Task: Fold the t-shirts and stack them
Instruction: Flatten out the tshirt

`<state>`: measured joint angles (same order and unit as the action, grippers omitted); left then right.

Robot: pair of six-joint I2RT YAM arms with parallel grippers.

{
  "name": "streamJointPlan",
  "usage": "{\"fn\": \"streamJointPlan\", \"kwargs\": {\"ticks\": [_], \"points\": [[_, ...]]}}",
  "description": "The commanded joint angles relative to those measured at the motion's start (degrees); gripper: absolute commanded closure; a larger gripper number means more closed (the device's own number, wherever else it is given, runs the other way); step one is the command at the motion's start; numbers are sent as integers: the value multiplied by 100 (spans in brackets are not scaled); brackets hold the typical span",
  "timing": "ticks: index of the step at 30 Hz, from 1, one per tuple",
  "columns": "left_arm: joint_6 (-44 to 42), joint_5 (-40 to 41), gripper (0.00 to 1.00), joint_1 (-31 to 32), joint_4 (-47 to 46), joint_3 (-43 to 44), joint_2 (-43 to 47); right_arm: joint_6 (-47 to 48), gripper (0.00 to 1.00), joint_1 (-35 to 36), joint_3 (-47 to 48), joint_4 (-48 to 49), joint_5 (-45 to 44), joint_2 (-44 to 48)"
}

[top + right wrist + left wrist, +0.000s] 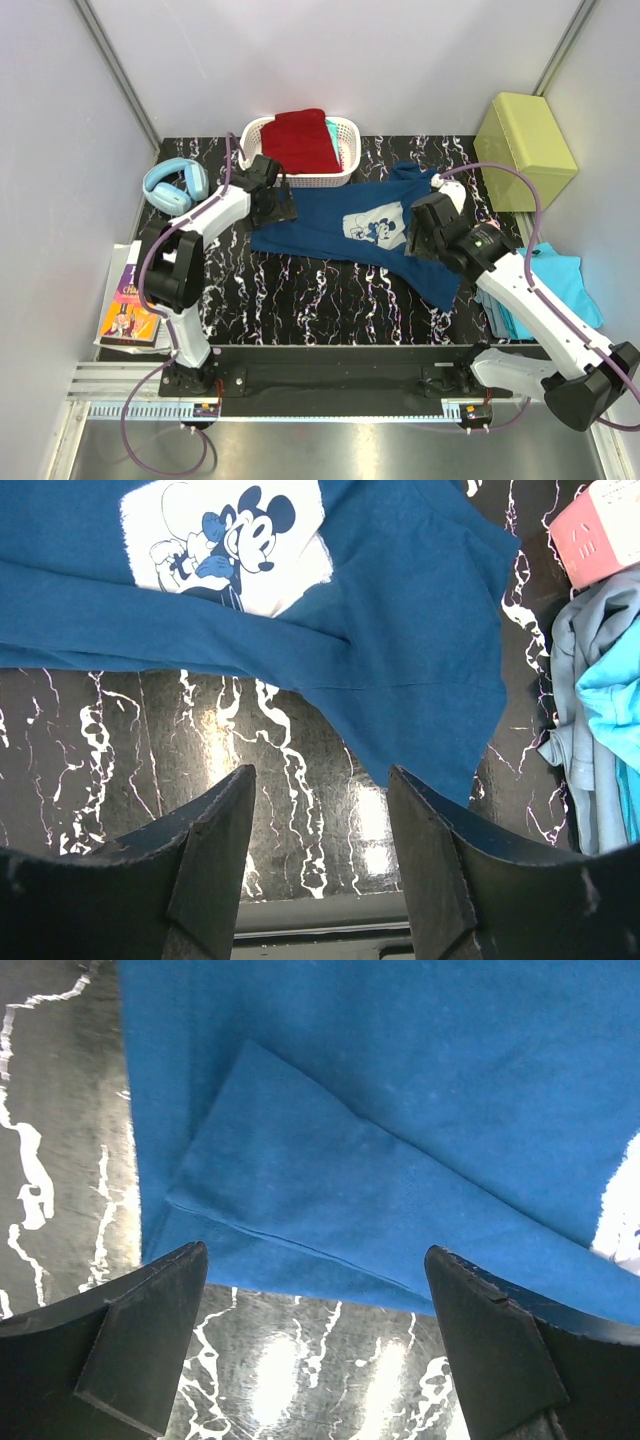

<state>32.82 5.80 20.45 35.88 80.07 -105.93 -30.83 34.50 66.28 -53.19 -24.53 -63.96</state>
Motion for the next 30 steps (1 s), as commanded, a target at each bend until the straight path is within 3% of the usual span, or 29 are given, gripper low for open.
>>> {"fn": "streamJointPlan", "kwargs": {"ticks": [1, 15, 30], "points": [[40, -246, 6, 21, -230, -132, 2, 42, 37, 48, 8, 63, -131, -125], [75, 18, 13, -67, -353, -607, 99, 60, 37, 39, -98, 221, -78, -415], [40, -97, 44, -173, -371, -449, -244, -28, 39, 48, -326, 230, -139, -292]]}}
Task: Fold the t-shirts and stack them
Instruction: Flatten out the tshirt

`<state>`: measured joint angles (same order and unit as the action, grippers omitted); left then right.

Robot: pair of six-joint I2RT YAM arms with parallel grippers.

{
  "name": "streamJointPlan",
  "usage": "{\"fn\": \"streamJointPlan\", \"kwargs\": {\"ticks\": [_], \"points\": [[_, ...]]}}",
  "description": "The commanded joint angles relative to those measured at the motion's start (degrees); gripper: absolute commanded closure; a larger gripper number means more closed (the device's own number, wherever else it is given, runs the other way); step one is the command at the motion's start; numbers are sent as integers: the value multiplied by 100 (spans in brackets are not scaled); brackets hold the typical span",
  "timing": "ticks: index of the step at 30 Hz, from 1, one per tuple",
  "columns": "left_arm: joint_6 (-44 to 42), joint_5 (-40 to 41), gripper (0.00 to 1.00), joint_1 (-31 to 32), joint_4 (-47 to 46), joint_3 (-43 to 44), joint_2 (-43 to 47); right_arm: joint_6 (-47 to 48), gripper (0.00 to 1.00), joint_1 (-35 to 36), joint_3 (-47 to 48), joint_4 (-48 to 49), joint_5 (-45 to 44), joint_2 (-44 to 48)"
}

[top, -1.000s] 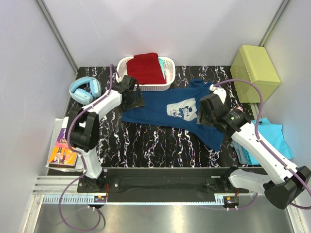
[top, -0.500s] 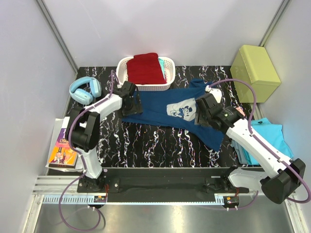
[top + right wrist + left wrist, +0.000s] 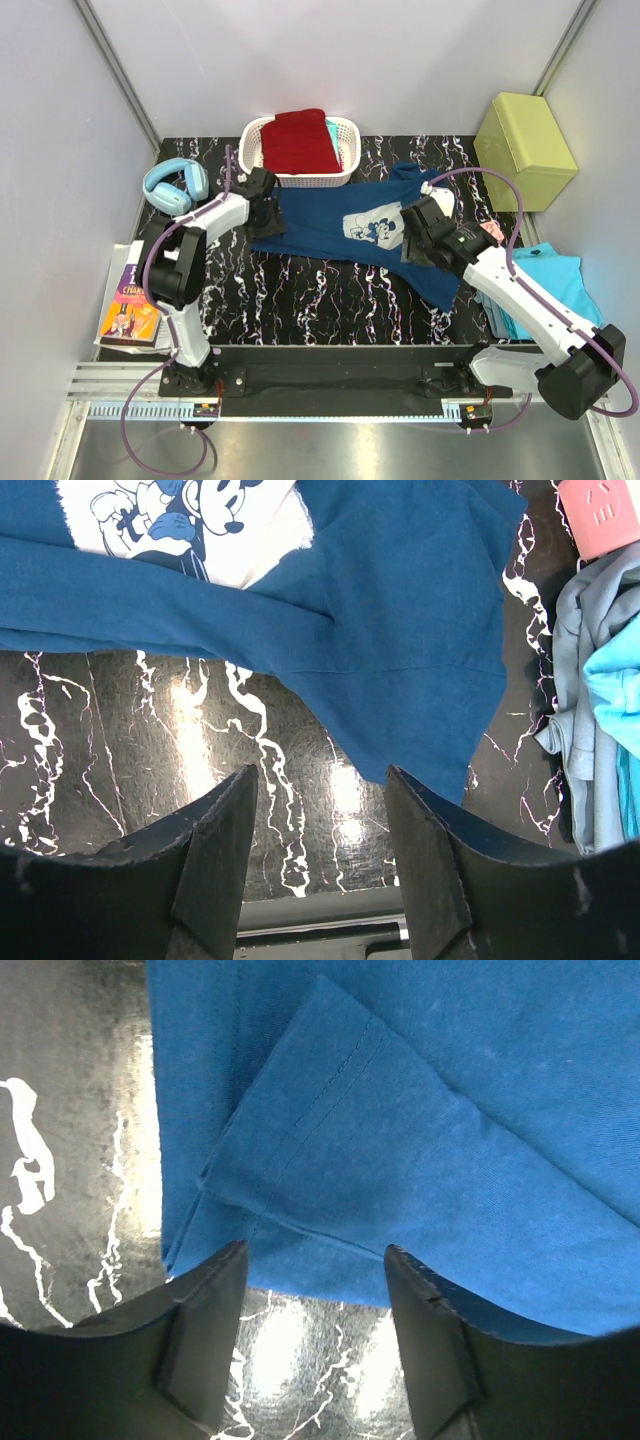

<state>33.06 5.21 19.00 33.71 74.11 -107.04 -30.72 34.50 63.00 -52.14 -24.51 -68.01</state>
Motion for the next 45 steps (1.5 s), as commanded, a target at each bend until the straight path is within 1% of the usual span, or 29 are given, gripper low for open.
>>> {"fn": "streamJointPlan", "kwargs": {"ticks": [1, 5, 6, 7, 10, 17, 22, 23, 25, 27, 29, 30, 32, 33, 36, 39, 41, 45], "points": [[16, -38, 46, -37, -155, 148, -159, -31, 39, 48, 1, 125, -142, 112], [-1, -20, 53, -46, -155, 166, -212, -13, 39, 39, -16, 116, -142, 130], [8, 14, 56, -46, -155, 157, -212, -4, 39, 48, -25, 125, -142, 112], [-1, 32, 61, -46, -155, 139, -194, -4, 39, 48, -34, 125, -133, 121], [25, 164, 67, -37, -155, 52, -45, -13, 39, 39, -77, 151, -124, 104], [43, 524, 72, 42, -198, -203, 491, -31, 42, 39, -148, 292, 43, -2], [16, 630, 78, 33, -181, -204, 421, 13, 42, 48, -104, 345, 96, -99], [16, 621, 84, 33, -181, -195, 413, 31, 42, 48, -78, 345, 96, -99], [16, 621, 87, 33, -181, -195, 395, 40, 42, 48, -78, 336, 78, -81], [8, 648, 87, 33, -181, -160, 369, 40, 42, 39, -104, 354, 69, -64], [-10, 726, 84, 33, -146, -116, 316, 40, 42, 48, -113, 354, 87, -63], [-19, 744, 76, 33, -146, -107, 316, 48, 42, 48, -113, 354, 78, -46], [-28, 797, 68, 24, -128, -46, 272, 40, 42, 39, -148, 354, 78, -11], [-28, 823, 63, 16, -120, -28, 272, 40, 42, 48, -157, 354, 78, -11], [-28, 885, 54, -28, -102, 34, 237, 40, 42, 39, -192, 354, 78, 7], [-54, 876, 54, -98, -102, 148, 105, 40, 42, 39, -218, 354, 78, 7], [-71, 841, 55, -151, -93, 253, -61, 31, 42, 48, -218, 354, 78, -11], [-107, 788, 64, -204, -67, 429, -317, 57, 42, 57, -218, 354, 69, -2]]}}
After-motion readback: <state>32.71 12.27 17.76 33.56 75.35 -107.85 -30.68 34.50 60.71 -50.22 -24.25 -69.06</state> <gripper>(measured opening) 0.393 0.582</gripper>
